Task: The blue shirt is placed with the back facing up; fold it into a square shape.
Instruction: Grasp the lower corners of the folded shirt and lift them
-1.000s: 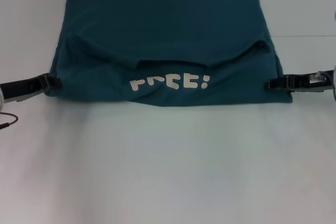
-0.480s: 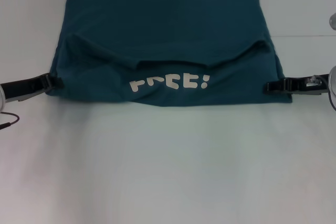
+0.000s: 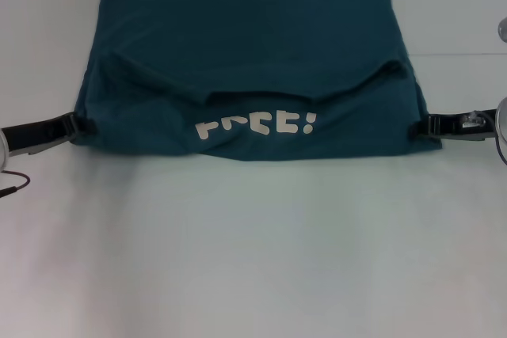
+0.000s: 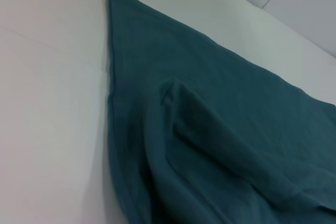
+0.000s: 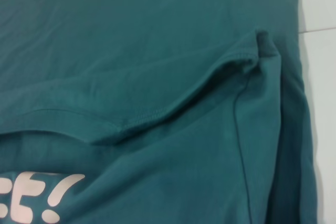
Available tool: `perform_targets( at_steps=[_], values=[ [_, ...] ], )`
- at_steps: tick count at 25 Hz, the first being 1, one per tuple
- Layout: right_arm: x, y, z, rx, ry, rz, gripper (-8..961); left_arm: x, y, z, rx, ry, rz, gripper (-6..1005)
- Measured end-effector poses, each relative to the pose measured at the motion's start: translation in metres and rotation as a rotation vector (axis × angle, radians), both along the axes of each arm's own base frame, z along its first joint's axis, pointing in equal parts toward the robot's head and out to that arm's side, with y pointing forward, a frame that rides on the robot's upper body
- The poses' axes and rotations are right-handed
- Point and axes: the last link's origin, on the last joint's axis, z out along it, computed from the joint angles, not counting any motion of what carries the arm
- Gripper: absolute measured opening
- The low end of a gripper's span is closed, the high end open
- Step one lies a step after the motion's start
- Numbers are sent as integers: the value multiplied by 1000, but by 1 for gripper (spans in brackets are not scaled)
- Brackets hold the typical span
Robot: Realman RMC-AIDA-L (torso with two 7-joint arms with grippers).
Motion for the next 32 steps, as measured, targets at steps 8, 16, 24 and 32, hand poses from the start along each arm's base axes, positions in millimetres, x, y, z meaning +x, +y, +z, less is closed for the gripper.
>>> perform_targets(
  at_steps=[8,16,24,32],
  values=[
    [-2,-1,1,-11,13,-1,116,0,-1,0,-4,0,-3,5],
    [-6,-4,15,-36,61,4,35,2,-3,-1,-25,-10,-18,4],
    [-9,-7,34,-66,94,15,35,7,-6,7,-65,-26,-55,4],
    [-12,-12,37,-118,97,25,35,12,-12,11,-132,-4,-94,5]
  ],
)
